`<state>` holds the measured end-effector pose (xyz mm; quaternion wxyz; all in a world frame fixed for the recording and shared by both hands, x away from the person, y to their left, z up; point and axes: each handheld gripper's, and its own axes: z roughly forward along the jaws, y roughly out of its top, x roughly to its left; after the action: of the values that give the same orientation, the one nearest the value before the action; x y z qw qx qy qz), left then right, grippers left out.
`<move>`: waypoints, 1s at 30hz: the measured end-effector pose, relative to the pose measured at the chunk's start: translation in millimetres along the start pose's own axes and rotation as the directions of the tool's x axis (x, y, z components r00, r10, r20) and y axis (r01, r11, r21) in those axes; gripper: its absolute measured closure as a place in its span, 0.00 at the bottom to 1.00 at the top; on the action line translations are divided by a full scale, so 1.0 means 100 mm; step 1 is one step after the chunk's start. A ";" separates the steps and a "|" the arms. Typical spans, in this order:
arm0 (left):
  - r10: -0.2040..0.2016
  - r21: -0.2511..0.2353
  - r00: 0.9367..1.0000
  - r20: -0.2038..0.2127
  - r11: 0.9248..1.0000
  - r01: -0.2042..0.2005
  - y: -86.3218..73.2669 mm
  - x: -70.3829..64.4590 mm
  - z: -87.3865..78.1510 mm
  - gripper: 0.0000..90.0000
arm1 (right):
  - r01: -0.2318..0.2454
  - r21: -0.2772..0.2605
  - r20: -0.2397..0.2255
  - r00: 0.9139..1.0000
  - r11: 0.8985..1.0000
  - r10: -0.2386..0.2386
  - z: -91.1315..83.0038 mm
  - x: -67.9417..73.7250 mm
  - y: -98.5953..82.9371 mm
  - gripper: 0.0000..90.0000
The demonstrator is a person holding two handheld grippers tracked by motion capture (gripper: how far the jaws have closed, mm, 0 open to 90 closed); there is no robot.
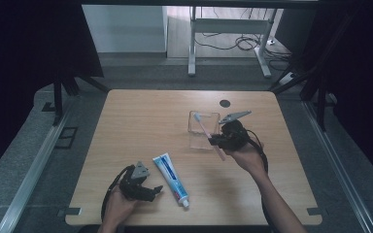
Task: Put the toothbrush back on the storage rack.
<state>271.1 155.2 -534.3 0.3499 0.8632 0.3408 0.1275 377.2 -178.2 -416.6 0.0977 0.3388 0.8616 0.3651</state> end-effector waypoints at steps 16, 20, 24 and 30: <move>-0.007 -0.006 1.000 0.010 1.000 0.007 0.00 0.00 0.00 0.14 | -0.025 -0.057 0.011 1.000 0.998 0.026 0.10 -0.05 0.18 0.88; -0.005 -0.003 1.000 0.011 1.000 0.005 0.00 0.00 0.00 0.14 | -0.023 -0.078 0.017 1.000 0.997 0.024 0.13 -0.07 0.24 0.88; -0.002 -0.003 1.000 0.011 1.000 0.002 0.00 0.00 0.00 0.14 | -0.032 -0.096 0.016 0.999 0.995 0.034 0.16 -0.09 0.29 0.88; 0.003 0.001 1.000 0.010 1.000 -0.003 0.00 0.00 0.01 0.14 | -0.050 -0.121 0.020 0.998 0.991 0.053 0.21 -0.13 0.37 0.88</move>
<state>271.1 154.7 -535.1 0.3508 0.8645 0.3380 0.1236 414.2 -156.4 -407.0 0.1184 0.3585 0.8279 0.4147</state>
